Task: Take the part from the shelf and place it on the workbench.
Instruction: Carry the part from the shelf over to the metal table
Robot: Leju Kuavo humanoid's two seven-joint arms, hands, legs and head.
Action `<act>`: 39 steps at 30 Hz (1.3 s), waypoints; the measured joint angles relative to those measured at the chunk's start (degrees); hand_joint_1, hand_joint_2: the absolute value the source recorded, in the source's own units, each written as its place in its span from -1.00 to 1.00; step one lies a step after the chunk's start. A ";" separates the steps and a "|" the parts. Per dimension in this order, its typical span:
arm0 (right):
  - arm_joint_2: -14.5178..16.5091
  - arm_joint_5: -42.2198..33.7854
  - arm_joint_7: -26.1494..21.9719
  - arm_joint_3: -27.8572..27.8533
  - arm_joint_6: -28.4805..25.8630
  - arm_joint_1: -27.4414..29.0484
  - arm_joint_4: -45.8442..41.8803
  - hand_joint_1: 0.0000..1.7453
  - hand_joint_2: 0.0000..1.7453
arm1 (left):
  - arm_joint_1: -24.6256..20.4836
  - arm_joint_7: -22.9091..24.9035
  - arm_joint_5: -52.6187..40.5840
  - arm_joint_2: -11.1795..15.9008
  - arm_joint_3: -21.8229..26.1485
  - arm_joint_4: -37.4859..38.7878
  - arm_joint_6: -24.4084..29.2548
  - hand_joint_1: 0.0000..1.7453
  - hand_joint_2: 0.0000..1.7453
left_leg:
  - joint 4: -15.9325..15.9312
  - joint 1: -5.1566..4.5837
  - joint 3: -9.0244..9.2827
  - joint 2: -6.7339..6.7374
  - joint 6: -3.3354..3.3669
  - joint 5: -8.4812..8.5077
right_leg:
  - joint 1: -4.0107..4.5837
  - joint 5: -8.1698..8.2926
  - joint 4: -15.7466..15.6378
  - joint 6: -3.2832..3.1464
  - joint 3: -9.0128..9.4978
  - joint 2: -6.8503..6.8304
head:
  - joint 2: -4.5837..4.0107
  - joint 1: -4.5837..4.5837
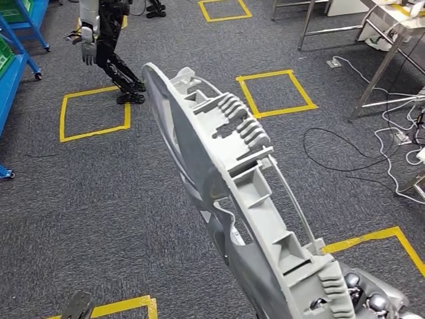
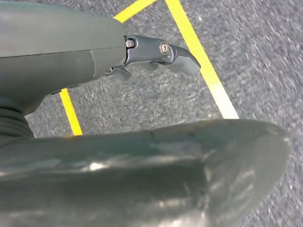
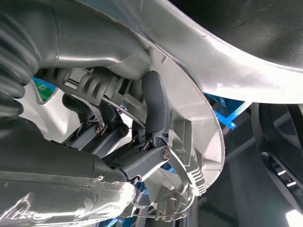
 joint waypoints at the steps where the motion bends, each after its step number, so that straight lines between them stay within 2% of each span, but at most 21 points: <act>1: -0.14 0.05 0.00 -0.03 -0.07 0.10 -0.07 1.00 1.00 | -0.05 -0.08 0.02 -0.13 0.00 0.01 -0.01 -1.00 -1.00 | 0.09 0.10 -0.01 -0.22 -0.30 -0.25 | -0.05 0.12 -0.15 -0.31 -0.04 0.51 | 0.00 -0.02; 3: -0.41 0.14 -0.04 -0.12 -0.25 0.34 -0.24 1.00 1.00 | -0.10 -0.31 0.08 -0.31 0.01 0.02 -0.03 -1.00 -1.00 | 3.03 0.26 -1.30 -1.95 -0.71 -2.43 | -0.29 0.34 -0.48 -0.94 0.05 1.49 | 0.00 -0.17; 6: -0.81 0.48 -0.25 -0.28 -0.55 1.00 -0.34 1.00 1.00 | 0.08 -0.55 0.15 -0.46 0.09 0.02 -0.08 -1.00 -1.00 | 14.20 0.28 -6.92 -4.02 -0.87 -7.48 | -0.39 0.32 -0.52 -1.32 0.09 3.10 | 0.00 -0.38; 8: -1.09 0.88 -0.36 -0.40 -0.68 1.61 -0.35 1.00 1.00 | 0.16 -0.58 0.19 -0.59 0.16 0.02 -0.11 -1.00 -1.00 | 16.46 0.31 -8.60 -4.16 -0.89 -6.71 | -0.44 0.32 -0.51 -1.31 0.17 4.42 | 0.00 -0.38; 10: -1.29 1.45 -0.43 -0.53 -0.95 2.00 -0.36 1.00 1.00 | 0.14 -0.59 0.31 -0.67 0.19 0.02 -0.11 -1.00 -1.00 | 10.60 0.46 -6.20 -4.92 -0.89 -2.35 | -0.64 0.33 -0.48 -1.06 0.31 5.80 | 0.00 -0.38; 12: -1.44 2.11 -0.48 -0.67 -1.36 2.18 -0.44 1.00 1.00 | 0.10 -0.58 0.53 -0.79 0.24 0.02 -0.11 -1.00 -1.00 | 3.44 0.77 -2.91 -7.19 -0.81 0.52 | -0.66 0.30 -0.18 -0.43 0.11 7.11 | 0.00 -0.44; 14: -1.62 2.49 -0.50 -0.80 -1.66 2.58 -0.56 1.00 1.00 | 0.03 -0.55 0.71 -0.99 0.29 0.02 -0.10 -1.00 -1.00 | 0.78 0.82 -1.74 -8.33 -0.36 0.66 | -0.69 0.48 -0.12 0.30 -0.33 8.20 | 0.00 -0.51; 15: -1.71 2.55 -0.50 -0.84 -1.76 2.85 -0.60 1.00 1.00 | -0.02 -0.52 0.78 -1.08 0.31 0.02 -0.05 -1.00 -1.00 | 0.68 0.78 -1.73 -7.89 0.04 0.61 | -0.85 0.64 -0.28 0.60 -0.57 8.68 | 0.00 -0.46; 16: -1.79 2.57 -0.49 -0.86 -1.87 3.16 -0.64 1.00 1.00 | -0.07 -0.50 0.88 -1.17 0.33 0.02 0.02 -1.00 -1.00 | 0.61 0.76 -1.71 -7.36 0.45 0.68 | -0.91 0.63 -0.25 0.88 -0.73 8.52 | 0.00 -0.44; 18: -1.89 2.59 -0.44 -0.89 -2.16 3.51 -0.74 1.00 1.00 | -0.14 -0.49 1.11 -1.28 0.38 0.02 0.25 -1.00 -1.00 | 0.48 0.77 -1.60 -6.28 1.27 0.78 | -0.77 -0.96 2.20 1.34 -1.98 6.12 | 0.00 -0.11; 20: -1.93 2.62 -0.38 -0.88 -2.56 3.63 -0.81 1.00 1.00 | -0.01 -0.49 1.22 -1.28 0.48 0.02 0.45 -1.00 -1.00 | 0.45 0.56 -1.55 -5.07 1.76 0.68 | -0.63 -4.78 9.47 1.61 -5.36 3.13 | 0.00 0.14; 21: -1.93 2.64 -0.37 -0.88 -2.77 3.71 -0.83 1.00 1.00 | 0.08 -0.49 1.25 -1.26 0.57 0.02 0.55 -1.00 -1.00 | 0.45 0.43 -1.52 -4.38 1.88 0.63 | -0.66 -6.46 13.45 1.68 -7.27 2.54 | 0.00 0.15; 23: -1.93 2.69 -0.35 -0.87 -3.13 4.02 -0.93 1.00 1.00 | 0.14 -0.48 1.34 -1.21 0.78 0.02 0.74 -1.00 -1.00 | 0.45 0.23 -1.38 -3.11 1.95 0.49 | -0.69 -6.95 16.59 1.62 -8.66 2.17 | 0.00 0.13; 24: -1.94 2.73 -0.35 -0.87 -3.29 4.21 -1.06 1.00 1.00 | 0.10 -0.48 1.42 -1.19 0.85 0.02 0.81 -1.00 -1.00 | 0.46 0.17 -1.22 -2.54 1.93 0.37 | -0.68 -5.61 14.57 1.50 -7.50 1.99 | 0.00 0.13; 26: -1.95 2.86 -0.36 -0.89 -3.62 4.49 -1.41 1.00 1.00 | 0.05 -0.48 1.64 -1.17 0.96 0.02 0.88 -1.00 -1.00 | 0.48 -0.03 -0.73 -1.56 1.65 0.00 | -0.47 -2.25 6.54 1.15 -2.98 0.46 | 0.00 0.14; 28: -1.95 3.13 -0.43 -0.90 -3.97 4.66 -1.75 1.00 1.00 | 0.02 -0.60 1.85 -1.11 1.12 0.02 1.00 -1.00 -1.00 | 0.58 -0.31 -0.36 -0.79 1.12 -0.36 | -0.16 -0.65 1.11 0.58 0.08 -0.78 | 0.00 0.08; 31: -1.95 3.64 -0.55 -0.95 -4.52 5.15 -2.20 1.00 1.00 | -0.12 -0.95 1.89 -1.13 1.22 0.02 2.23 -1.00 -1.00 | 0.49 -0.21 -0.17 0.09 0.23 -0.59 | 0.05 -0.38 0.24 -0.41 0.21 0.38 | 0.00 0.02; 33: -1.96 3.95 -0.53 -0.97 -4.89 5.46 -2.54 1.00 1.00 | -0.27 -0.92 1.82 -1.20 1.22 0.02 4.13 -1.00 -1.00 | 2.29 -0.03 -0.88 -1.25 -0.31 -2.15 | -0.15 -0.13 -0.21 -1.06 0.36 1.38 | 0.00 -0.07; 35: -1.96 4.15 -0.47 -0.88 -5.17 5.53 -2.70 1.00 1.00 | -0.29 -0.35 1.92 -1.18 1.30 0.01 6.56 -1.00 -1.00 | 8.52 0.02 -3.84 -3.35 -0.52 -5.55 | -0.29 -0.06 -0.41 -1.42 0.49 2.34 | 0.00 -0.27; 37: -1.95 4.23 -0.24 -0.78 -5.48 5.58 -2.72 1.00 1.00 | -0.21 0.12 2.14 -1.14 1.48 0.00 8.09 -1.00 -1.00 | 15.36 0.02 -7.48 -4.02 -0.62 -7.90 | -0.31 -0.10 -0.41 -1.51 0.50 3.53 | 0.00 -0.38; 39: -1.95 4.26 -0.01 -0.75 -5.79 5.68 -2.72 1.00 1.00 | -0.19 -0.15 2.32 -1.10 1.63 0.01 7.71 -1.00 -1.00 | 15.35 0.09 -8.04 -4.20 -0.66 -6.00 | -0.41 -0.08 -0.39 -1.43 0.59 4.89 | 0.00 -0.38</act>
